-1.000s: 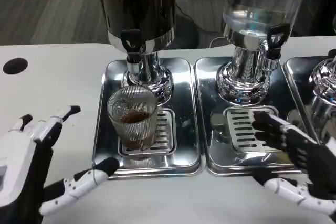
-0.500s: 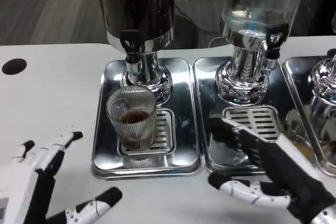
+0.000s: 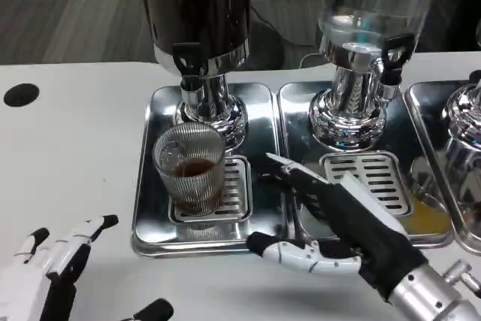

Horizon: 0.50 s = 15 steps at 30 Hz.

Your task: Grasp the cup under the faucet to collect the drink, then remove the cup.

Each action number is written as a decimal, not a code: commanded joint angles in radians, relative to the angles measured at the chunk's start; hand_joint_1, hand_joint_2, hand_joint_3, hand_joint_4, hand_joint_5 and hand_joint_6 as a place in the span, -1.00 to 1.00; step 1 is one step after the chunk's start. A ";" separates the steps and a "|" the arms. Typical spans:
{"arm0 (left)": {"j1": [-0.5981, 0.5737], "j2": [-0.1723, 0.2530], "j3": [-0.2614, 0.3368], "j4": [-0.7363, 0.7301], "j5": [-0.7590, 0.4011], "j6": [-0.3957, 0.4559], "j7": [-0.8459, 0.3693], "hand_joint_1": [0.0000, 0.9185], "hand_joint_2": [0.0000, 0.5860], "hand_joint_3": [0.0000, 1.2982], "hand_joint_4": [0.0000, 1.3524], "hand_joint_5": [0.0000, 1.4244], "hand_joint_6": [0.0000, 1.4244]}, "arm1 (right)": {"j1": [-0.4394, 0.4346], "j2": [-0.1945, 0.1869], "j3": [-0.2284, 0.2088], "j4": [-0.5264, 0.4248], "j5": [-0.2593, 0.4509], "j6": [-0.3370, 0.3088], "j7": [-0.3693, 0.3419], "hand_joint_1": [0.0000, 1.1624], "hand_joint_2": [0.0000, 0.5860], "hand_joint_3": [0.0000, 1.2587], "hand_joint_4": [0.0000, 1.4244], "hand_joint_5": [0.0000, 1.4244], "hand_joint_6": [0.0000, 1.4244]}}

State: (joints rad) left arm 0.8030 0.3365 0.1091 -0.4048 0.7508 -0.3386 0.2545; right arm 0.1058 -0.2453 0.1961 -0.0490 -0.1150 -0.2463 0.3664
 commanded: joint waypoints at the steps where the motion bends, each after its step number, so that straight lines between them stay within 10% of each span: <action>1: 0.025 -0.001 0.022 0.017 -0.011 -0.022 0.020 -0.97 -0.83 -0.68 -0.79 -0.67 -0.90 | -0.075 0.019 0.029 0.016 -0.027 0.050 -0.006 0.16 -0.42 -0.78 -0.86 -0.81 -0.91; 15: 0.079 -0.005 0.035 0.031 -0.004 -0.061 0.018 -0.93 -0.81 -0.67 -0.77 -0.67 -0.90 | -0.241 0.076 0.082 0.156 -0.059 0.081 -0.024 0.17 -0.42 -0.81 -0.89 -0.83 -0.91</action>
State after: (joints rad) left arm 0.8669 0.3331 0.1377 -0.3791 0.7500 -0.3875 0.2647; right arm -0.1072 -0.1791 0.2649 0.0787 -0.1698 -0.1672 0.3394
